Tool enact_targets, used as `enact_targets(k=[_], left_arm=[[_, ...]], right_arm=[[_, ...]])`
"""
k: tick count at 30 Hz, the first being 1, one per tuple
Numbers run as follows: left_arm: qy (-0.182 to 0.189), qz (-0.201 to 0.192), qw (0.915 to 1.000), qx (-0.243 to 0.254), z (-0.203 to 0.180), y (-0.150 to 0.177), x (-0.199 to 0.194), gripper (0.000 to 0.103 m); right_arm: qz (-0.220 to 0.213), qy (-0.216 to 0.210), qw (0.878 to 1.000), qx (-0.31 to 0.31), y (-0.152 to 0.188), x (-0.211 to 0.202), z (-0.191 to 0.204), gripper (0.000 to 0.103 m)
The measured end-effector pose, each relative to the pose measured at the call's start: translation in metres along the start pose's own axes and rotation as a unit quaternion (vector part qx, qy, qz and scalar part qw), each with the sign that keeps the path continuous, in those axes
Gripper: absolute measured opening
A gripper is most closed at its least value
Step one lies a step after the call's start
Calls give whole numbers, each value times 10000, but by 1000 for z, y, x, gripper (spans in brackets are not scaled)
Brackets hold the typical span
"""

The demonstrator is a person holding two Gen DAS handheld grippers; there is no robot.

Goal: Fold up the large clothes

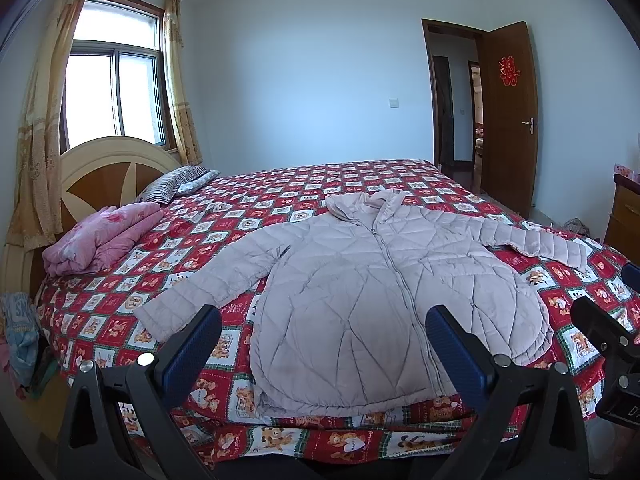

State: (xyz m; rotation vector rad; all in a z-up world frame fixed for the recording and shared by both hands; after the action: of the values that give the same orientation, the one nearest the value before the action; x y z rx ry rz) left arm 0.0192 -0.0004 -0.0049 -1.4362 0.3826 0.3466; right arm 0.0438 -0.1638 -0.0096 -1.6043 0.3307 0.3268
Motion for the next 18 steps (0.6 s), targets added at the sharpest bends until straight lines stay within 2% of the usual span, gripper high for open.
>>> enact_targets(k=[18], left_arm=[[-28, -44, 10000, 20, -1, 2, 0, 102]], right_arm=[[34, -47, 10000, 9, 2, 2, -9, 103]])
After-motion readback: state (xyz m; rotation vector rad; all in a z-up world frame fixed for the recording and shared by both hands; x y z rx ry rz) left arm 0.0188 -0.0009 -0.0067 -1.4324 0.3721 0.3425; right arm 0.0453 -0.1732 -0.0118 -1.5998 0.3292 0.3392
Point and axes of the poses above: each gripper's, at about its wrist camera, not at the fingertips, and x roughly the way its jaws point, z to its left, y to its underside, the point moved 2 cm from there along x, roughly the way its jaws point, and after that the axes turned 1 degree about z, right-handed, at the moved point
